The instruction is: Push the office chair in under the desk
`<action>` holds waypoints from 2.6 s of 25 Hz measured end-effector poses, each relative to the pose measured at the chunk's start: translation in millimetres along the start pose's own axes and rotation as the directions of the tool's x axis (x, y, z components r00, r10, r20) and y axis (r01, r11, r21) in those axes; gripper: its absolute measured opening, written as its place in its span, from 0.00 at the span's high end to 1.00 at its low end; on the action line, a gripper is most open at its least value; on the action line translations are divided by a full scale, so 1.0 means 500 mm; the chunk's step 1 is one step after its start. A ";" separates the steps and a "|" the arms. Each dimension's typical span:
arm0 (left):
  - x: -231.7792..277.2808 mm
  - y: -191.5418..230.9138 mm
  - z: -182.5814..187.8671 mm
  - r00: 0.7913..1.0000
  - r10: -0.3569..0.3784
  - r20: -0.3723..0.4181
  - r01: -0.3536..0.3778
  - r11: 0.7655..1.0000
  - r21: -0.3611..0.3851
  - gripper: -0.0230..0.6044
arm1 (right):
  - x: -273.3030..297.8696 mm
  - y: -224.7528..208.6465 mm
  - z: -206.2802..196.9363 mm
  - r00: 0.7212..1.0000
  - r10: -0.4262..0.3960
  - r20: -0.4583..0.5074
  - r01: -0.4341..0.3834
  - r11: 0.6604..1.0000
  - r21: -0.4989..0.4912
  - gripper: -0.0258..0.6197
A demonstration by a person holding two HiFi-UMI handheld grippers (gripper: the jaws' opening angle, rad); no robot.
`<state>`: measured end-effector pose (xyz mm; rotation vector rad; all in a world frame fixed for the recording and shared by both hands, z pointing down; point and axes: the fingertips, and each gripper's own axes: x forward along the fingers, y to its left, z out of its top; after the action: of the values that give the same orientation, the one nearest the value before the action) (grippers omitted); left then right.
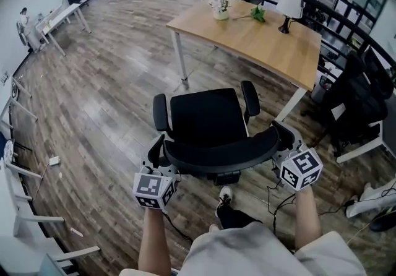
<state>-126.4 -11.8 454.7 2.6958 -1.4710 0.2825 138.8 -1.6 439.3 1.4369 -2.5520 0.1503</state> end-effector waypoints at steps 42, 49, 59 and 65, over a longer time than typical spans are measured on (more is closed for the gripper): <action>0.263 0.219 0.061 0.998 0.009 0.061 -0.006 0.998 -0.059 0.49 | 0.270 -0.126 0.073 1.000 0.008 -0.003 -0.008 1.000 -0.027 0.58; 0.302 0.268 0.076 0.996 -0.054 0.070 0.059 0.996 -0.065 0.49 | 0.305 -0.121 0.090 0.999 -0.048 -0.019 0.048 0.999 -0.019 0.58; 0.376 0.313 0.091 0.989 -0.128 0.070 0.133 0.989 -0.060 0.49 | 0.351 -0.145 0.107 0.989 -0.144 -0.026 0.144 0.990 -0.009 0.58; 0.425 0.326 0.092 0.983 -0.171 0.063 0.174 0.983 -0.061 0.49 | 0.371 -0.170 0.105 0.983 -0.184 -0.026 0.184 0.983 0.003 0.58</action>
<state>-144.6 -282.6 443.2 2.7761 -1.2247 0.1452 111.0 -210.1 429.7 1.6524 -2.3839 0.1456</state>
